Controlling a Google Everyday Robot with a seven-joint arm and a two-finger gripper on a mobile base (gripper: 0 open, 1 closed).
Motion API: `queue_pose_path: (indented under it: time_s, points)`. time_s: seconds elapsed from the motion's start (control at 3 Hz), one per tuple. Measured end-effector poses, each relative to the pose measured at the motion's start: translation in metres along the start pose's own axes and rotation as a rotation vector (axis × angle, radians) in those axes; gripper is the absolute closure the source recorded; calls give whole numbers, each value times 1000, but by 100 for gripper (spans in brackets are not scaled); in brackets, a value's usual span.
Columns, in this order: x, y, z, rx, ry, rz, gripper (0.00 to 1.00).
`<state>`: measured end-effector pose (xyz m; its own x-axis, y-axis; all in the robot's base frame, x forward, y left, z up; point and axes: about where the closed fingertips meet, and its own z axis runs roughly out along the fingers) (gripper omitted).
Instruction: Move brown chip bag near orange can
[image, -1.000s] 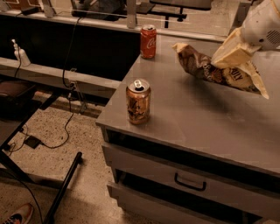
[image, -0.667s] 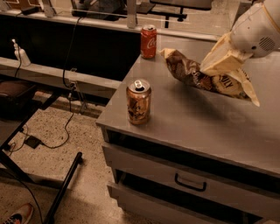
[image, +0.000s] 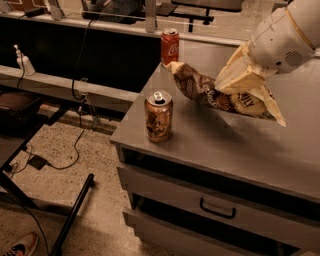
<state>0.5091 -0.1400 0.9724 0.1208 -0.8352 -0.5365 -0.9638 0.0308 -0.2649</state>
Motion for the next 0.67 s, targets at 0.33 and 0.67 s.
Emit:
queue_pose_path:
  time_s: [0.33,0.67]
  points:
    - [-4,2,2,-2,0,-12,80]
    - [-6,2,2,-1,-1,-14,57]
